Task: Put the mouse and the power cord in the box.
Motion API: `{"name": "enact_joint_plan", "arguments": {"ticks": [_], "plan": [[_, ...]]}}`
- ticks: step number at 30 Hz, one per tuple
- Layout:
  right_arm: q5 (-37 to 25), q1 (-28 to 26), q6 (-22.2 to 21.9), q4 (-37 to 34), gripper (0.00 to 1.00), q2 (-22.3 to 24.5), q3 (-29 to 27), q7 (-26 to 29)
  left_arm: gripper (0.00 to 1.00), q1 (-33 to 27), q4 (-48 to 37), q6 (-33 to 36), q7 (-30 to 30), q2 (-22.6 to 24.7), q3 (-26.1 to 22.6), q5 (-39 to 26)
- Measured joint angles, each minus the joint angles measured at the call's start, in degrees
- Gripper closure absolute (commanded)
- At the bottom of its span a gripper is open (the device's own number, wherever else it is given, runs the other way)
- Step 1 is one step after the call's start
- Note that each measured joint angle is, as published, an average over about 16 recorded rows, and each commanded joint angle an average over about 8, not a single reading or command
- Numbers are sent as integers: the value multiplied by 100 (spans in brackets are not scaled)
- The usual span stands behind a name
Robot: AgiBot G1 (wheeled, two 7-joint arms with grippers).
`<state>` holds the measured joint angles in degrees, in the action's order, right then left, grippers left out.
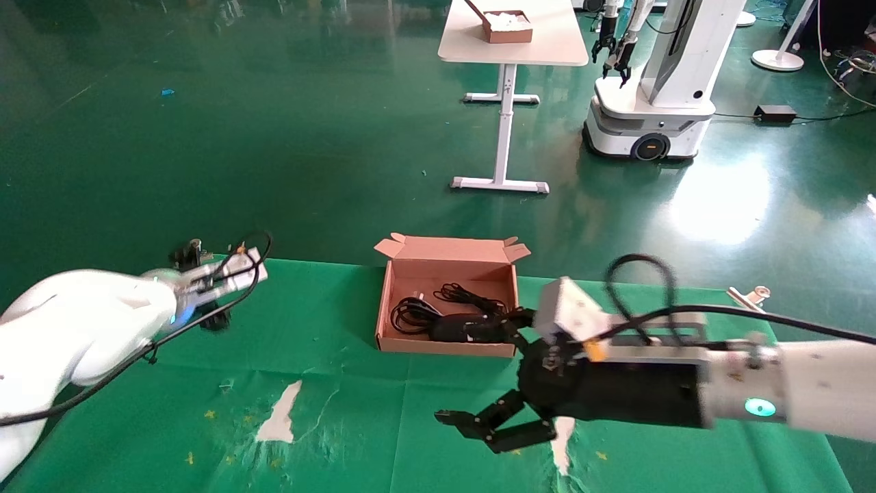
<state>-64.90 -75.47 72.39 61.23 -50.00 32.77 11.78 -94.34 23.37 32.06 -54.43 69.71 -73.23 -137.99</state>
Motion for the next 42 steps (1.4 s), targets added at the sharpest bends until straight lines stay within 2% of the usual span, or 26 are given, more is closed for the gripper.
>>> {"name": "enact_joint_plan", "arguments": {"ticks": [14,21,27,42], "plan": [[1574,950,909,843,0,1023,-1144,-70,0,895,1372,1465,1193,-948,1563,2626],[2111,1273,1219,1129,0,1371,-1533,-95,0,1340,2053,2193,1786,-1419,2340,3931],[2299,1384,1328,1227,0,1493,-1667,-105,0,1723,2640,2819,2296,-1824,3008,5054],[2310,1386,1330,1229,0,1500,-1664,-110,0,2682,4109,4389,3574,-2839,4682,7867]]}}
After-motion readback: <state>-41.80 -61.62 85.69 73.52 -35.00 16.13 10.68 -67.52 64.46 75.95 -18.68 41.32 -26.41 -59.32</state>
